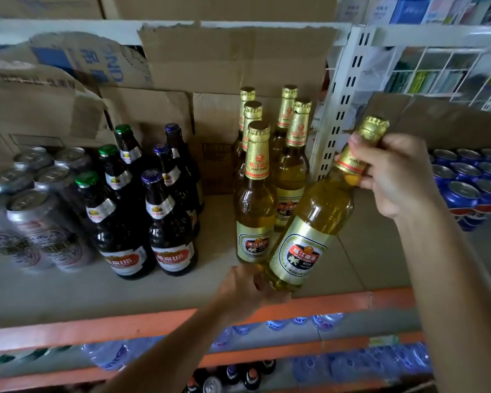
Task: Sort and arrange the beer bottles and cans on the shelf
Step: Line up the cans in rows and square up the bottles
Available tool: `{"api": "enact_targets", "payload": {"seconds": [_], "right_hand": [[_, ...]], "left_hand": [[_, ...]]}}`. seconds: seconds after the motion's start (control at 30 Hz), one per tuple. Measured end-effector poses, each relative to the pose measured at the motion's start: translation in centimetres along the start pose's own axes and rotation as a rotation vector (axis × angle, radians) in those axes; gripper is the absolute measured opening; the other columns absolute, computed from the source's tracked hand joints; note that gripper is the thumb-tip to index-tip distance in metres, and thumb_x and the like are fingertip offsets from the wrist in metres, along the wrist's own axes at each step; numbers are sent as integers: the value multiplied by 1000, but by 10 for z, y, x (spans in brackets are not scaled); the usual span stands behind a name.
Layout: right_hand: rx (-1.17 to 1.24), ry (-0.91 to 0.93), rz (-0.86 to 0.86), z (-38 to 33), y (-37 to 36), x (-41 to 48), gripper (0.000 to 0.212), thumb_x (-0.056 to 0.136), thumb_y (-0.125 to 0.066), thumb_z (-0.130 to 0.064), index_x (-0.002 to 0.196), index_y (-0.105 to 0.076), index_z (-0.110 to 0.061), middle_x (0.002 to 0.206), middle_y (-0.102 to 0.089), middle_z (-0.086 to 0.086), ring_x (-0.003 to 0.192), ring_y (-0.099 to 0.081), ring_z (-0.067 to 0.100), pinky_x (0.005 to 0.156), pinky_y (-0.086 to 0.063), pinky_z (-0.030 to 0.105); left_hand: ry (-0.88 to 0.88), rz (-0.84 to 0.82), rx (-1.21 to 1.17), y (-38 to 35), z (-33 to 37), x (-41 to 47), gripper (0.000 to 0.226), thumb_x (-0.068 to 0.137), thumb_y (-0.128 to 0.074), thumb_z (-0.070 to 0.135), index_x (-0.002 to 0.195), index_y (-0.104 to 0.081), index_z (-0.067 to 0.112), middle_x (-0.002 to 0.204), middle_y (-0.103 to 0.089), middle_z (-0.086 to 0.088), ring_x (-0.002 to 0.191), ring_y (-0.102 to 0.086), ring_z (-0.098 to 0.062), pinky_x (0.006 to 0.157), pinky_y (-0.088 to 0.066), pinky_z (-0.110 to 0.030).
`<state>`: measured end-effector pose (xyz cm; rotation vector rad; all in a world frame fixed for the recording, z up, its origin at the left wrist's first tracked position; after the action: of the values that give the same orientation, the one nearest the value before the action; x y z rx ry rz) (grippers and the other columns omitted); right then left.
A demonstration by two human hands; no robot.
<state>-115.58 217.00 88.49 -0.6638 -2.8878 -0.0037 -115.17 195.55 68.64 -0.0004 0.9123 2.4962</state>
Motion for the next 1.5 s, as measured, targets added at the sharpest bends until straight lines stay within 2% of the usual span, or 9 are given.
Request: {"api": "enact_targets", "payload": {"seconds": [0.1,0.23,0.47,0.9,1.0,1.17,1.27,1.37,1.5], "right_hand": [[-36,12,18,4,4,6,8,87,-69,-13,80,-66,-13,87,-64,7,92,-66,27,87,-54,56],[-129,78,25,5,-2,15,14,86,-72,-15,74,-68,-19,80,-67,-2,84,-65,17,87,-55,55],[-310,264,12,-2,-18,21,11,89,-70,-19,78,-67,-21,74,-67,-6,63,-60,-2,62,-47,22],[-471,416,-105,3,-46,14,35,81,-64,-38,102,-67,-10,93,-72,6,84,-69,20,75,-57,48],[-484,422,-119,4,-49,14,36,83,-65,-35,106,-67,-8,94,-72,6,85,-68,20,76,-56,48],[-515,396,-196,7,-55,17,34,87,-67,-36,109,-64,-11,99,-71,3,91,-67,18,81,-56,48],[-483,406,-182,12,-48,13,25,87,-70,-30,105,-65,-14,97,-70,-2,89,-67,14,81,-56,46],[-399,350,-205,33,-40,2,32,79,-72,-41,107,-65,-26,99,-71,-11,94,-67,7,85,-56,39],[-277,191,-290,71,-31,-7,35,77,-77,-41,108,-62,-36,106,-71,-17,102,-67,5,92,-55,33]], "left_hand": [[25,12,45,-5,4,6,38,68,-79,49,63,-52,24,57,-47,13,52,-41,3,46,-29,-15],[16,22,52,-9,11,10,25,80,-71,46,84,-68,21,59,-51,19,53,-44,14,47,-28,-6],[28,114,112,4,-1,12,21,86,-67,38,91,-74,18,77,-62,9,70,-55,-1,48,-32,-3],[238,254,142,43,-39,19,31,71,-76,51,79,-70,21,68,-64,6,72,-62,-13,60,-43,-21],[256,286,91,45,-41,20,34,66,-77,53,77,-60,26,68,-62,7,67,-62,-12,56,-44,-21],[167,270,35,44,-37,26,51,66,-80,49,110,-62,31,84,-67,8,74,-64,-8,59,-52,-23],[123,265,42,43,-36,30,50,66,-80,48,111,-64,30,90,-66,11,81,-62,-7,69,-53,-24],[90,301,42,43,-35,30,45,67,-80,45,107,-66,29,79,-62,14,73,-58,1,56,-39,-8],[78,340,36,44,-35,28,39,68,-81,43,101,-67,27,72,-59,13,66,-55,0,51,-37,-8]]}}
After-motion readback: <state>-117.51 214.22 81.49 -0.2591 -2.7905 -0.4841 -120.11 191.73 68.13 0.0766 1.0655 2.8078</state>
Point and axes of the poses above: each hand's wrist, its own x-axis towards the middle knuckle, its own y-axis out of the back of the hand, z = x × y, the point moved 7 cm from there along x, towards the middle knuckle
